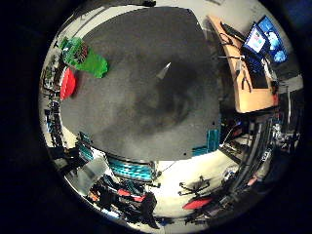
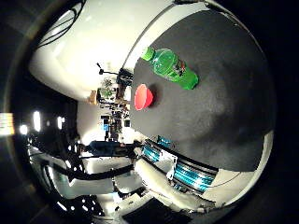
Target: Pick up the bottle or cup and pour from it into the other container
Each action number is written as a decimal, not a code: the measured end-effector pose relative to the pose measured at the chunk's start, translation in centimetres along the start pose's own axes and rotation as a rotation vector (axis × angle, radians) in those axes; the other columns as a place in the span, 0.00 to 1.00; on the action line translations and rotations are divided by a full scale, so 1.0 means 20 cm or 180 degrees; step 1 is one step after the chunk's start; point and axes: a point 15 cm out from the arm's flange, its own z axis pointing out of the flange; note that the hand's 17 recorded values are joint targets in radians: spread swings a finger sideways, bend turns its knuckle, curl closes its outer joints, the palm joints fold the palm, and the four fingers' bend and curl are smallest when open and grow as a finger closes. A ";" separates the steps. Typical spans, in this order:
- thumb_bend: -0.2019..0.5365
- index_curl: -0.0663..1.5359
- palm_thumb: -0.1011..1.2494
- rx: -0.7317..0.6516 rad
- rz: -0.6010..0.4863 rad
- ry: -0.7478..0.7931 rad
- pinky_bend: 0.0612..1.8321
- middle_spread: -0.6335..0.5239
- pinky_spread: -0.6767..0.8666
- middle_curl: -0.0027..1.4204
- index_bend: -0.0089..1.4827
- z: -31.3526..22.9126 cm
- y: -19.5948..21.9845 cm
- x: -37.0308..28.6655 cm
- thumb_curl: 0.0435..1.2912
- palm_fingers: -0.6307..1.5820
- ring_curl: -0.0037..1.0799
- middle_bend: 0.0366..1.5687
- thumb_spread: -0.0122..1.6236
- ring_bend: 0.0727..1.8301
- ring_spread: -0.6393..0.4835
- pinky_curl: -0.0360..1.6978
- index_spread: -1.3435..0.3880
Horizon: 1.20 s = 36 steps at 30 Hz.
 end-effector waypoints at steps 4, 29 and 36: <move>0.24 0.20 0.38 0.0225 0.0041 -0.0245 0.35 0.69 0.71 0.24 0.11 0.07 -0.04 0.04 0.20 0.29 0.27 0.11 0.58 0.17 0.73 0.11 0.67; 0.23 0.20 0.40 0.0781 0.0045 -0.1073 0.38 0.67 0.70 0.24 0.11 0.36 -0.14 0.04 0.20 0.29 0.25 0.12 0.58 0.21 0.72 0.10 0.67; 0.23 0.20 0.40 0.0702 0.0022 -0.1163 0.39 0.67 0.70 0.24 0.11 0.44 -0.16 -0.01 0.21 0.28 0.25 0.13 0.58 0.21 0.72 0.09 0.66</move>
